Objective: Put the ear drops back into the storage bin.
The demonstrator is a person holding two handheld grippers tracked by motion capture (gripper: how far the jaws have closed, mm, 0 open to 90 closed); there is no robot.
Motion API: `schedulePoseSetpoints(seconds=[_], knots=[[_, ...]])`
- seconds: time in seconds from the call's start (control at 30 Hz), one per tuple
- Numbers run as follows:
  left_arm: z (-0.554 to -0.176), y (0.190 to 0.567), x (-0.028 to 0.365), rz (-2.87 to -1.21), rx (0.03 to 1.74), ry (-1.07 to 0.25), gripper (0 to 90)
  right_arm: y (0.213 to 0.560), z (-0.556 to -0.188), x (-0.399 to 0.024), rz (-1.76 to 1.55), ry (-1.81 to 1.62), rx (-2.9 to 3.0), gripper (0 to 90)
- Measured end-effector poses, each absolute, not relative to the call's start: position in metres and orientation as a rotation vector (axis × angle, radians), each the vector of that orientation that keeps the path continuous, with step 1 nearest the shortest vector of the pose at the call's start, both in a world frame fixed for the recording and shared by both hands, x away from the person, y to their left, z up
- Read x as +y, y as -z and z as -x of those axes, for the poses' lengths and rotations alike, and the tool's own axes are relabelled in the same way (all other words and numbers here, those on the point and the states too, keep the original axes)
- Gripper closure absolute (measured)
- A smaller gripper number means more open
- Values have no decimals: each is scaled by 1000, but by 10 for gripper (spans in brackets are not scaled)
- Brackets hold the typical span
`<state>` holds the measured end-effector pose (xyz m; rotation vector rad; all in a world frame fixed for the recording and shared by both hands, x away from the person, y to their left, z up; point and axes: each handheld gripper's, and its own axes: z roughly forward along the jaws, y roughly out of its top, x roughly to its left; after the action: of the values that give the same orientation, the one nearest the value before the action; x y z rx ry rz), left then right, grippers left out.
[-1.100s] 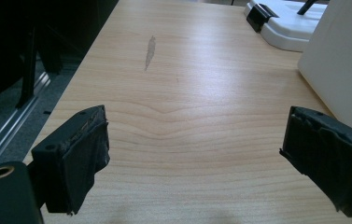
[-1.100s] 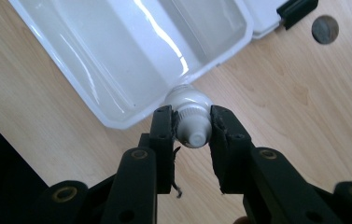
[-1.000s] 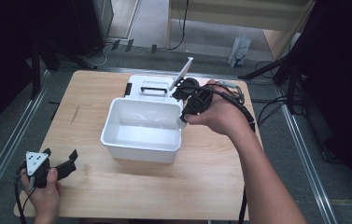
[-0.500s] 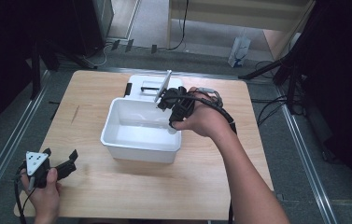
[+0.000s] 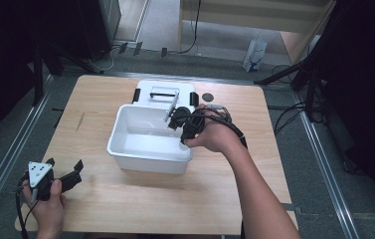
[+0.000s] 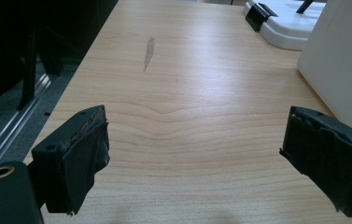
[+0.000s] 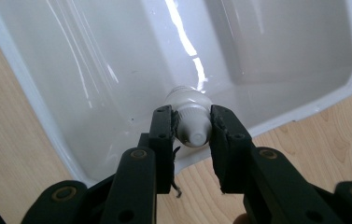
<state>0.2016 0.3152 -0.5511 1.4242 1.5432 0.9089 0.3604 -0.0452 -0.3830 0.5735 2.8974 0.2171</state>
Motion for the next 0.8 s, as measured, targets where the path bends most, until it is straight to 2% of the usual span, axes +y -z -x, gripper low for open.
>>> schedulePoseSetpoints(seconds=[0.57, 0.8], knots=[[-202, 551, 314, -1437, 1541, -914, 83, 430, -358, -32, -374, -73, 2937, 719], [-202, 551, 314, -1440, 1540, -915, 83, 431, -360, -31, -399, -69, 2934, 717]])
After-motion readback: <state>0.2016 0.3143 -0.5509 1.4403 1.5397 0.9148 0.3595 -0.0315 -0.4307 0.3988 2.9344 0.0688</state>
